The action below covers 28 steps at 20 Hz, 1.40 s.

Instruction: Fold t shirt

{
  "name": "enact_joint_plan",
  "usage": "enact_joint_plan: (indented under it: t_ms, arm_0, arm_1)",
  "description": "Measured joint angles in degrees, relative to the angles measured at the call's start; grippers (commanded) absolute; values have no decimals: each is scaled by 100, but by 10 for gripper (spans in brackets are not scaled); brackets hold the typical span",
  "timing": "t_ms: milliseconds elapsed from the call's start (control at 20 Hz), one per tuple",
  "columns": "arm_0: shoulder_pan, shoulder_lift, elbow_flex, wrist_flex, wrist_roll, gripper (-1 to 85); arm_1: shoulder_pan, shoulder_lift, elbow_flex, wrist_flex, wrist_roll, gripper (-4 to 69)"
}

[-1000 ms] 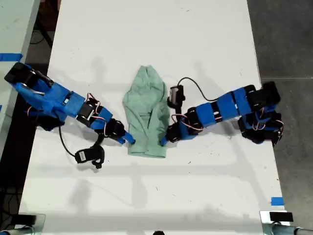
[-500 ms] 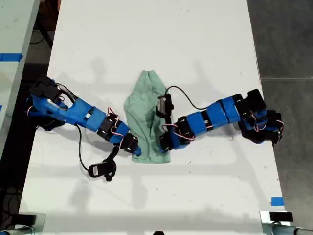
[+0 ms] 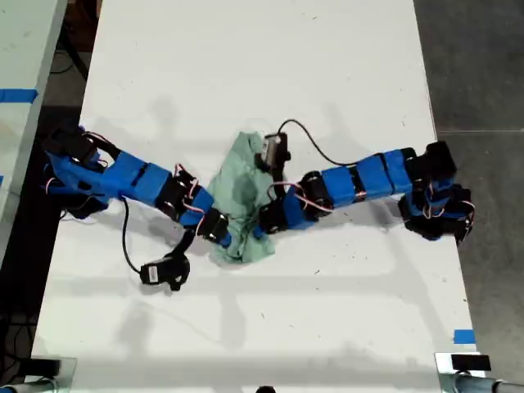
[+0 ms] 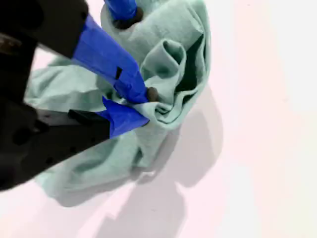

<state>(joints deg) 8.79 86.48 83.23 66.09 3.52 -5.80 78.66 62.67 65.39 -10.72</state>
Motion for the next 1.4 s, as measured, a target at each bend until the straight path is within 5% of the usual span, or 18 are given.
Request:
enact_joint_plan:
  t_ms: [300, 500, 650, 800, 850, 1050, 1150, 1400]
  arm_0:
    - [-2522, 914, -9, 721, 1125, 59]
    - [-3507, 791, -105, 923, 1354, 223]
    - [-4034, 615, -396, 1415, 1564, 204]
    - [-4491, 668, -606, 1802, 1846, 152]
    - [-4623, 782, -606, 1916, 1898, 30]
    - [-4843, 1916, -439, 2373, 2074, -1]
    - [-4315, 3059, 53, 2312, 1942, -1]
    - [-2584, 6899, 3612, 536, 896, -1]
  arm_1:
    - [1925, 1107, 650, 0, -290, -3]
    - [2646, 1257, 1160, -53, -501, 355]
    - [3094, 1767, 1767, -62, -677, 311]
    - [3586, 2909, 2997, -202, -686, 90]
    - [3718, 3463, 3595, -439, -686, 12]
    - [3902, 6319, 6223, -817, -738, 22]
    - [3542, 7673, 6970, -642, -738, 22]
    - [2619, 10063, 8798, -571, -800, 23]
